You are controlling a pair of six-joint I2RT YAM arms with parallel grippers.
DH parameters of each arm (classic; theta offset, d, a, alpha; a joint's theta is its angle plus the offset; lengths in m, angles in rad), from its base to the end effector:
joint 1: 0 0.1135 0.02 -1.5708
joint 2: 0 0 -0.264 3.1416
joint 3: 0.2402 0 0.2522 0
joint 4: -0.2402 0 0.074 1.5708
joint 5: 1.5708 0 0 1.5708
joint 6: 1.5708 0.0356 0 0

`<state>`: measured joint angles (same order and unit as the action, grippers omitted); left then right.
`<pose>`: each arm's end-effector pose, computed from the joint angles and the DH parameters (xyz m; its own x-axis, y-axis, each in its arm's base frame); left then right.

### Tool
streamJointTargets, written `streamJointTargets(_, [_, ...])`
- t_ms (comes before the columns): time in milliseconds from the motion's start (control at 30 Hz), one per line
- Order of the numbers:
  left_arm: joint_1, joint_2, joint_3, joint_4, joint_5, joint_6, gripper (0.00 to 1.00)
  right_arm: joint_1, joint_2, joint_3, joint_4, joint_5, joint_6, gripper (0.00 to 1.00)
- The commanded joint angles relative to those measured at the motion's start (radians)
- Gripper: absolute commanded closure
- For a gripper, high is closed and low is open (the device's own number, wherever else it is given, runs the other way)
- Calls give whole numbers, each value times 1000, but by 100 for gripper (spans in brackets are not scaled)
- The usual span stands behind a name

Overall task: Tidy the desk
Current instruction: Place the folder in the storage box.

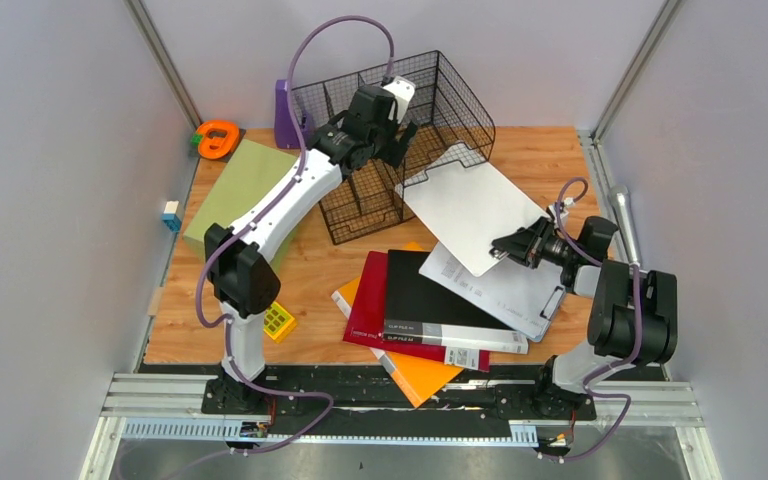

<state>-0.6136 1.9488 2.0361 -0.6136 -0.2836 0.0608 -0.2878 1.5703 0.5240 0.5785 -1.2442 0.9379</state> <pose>0.3735 -0.2508 0.3856 -0.3884 0.3449 -0.8545 0.3793 0.9049 0.1928 0.2692 -0.0445 0.1570 -0.8359 0.5172 -0.1836 -0.0770 0.2207 0.9723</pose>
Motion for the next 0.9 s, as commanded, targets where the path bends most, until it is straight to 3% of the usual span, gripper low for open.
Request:
streamJointTargets(0, [11, 43, 77, 5, 68, -199, 0, 53, 37, 34, 209, 147, 77, 100])
streamJointTargets(300, [29, 100, 45, 96, 195, -385, 6, 130, 72, 22, 205, 184, 41, 98])
streamJointTargets(600, [27, 136, 45, 92, 298, -430, 14, 204, 160, 71, 273, 136, 108, 84])
streamJointTargets(867, [27, 124, 7, 111, 308, -422, 15, 269, 164, 123, 324, 83, 167, 71])
